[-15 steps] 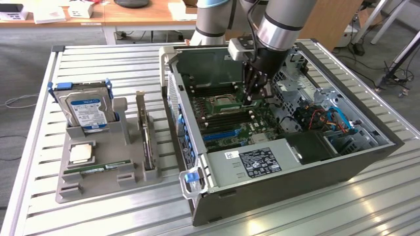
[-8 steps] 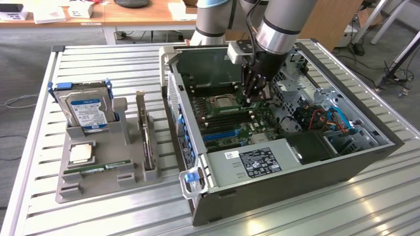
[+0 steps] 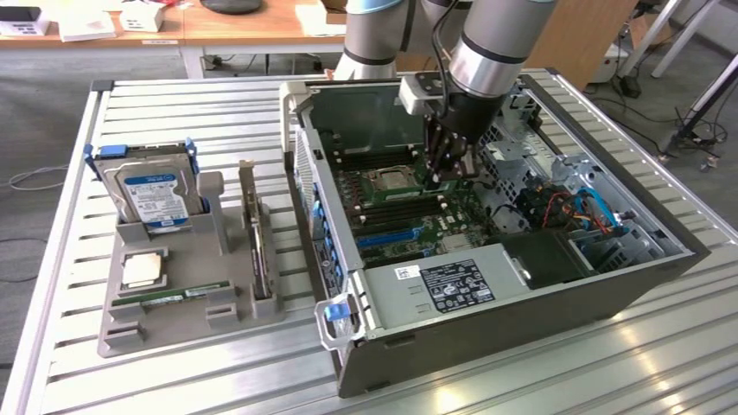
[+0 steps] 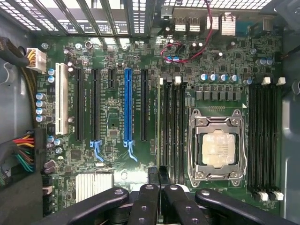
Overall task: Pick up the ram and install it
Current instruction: 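Insert the ram into the slot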
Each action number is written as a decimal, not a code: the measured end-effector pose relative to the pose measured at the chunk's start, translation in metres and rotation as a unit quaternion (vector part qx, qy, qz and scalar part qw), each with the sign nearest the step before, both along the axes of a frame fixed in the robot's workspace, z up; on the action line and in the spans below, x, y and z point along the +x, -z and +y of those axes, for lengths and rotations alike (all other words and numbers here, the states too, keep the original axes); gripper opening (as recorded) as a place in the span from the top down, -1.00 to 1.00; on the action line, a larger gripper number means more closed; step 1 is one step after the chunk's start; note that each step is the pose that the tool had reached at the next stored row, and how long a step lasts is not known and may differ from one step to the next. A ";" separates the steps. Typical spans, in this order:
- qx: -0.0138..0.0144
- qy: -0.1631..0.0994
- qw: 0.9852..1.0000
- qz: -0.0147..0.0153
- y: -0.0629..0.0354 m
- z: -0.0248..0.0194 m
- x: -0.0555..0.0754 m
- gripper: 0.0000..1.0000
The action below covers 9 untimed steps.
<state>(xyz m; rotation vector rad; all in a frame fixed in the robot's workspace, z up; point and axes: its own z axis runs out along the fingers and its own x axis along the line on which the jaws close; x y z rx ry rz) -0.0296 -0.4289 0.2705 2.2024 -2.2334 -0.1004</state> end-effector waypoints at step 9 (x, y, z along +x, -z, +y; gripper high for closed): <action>0.000 0.000 1.000 0.000 0.0014 0.0025 0.000 0.76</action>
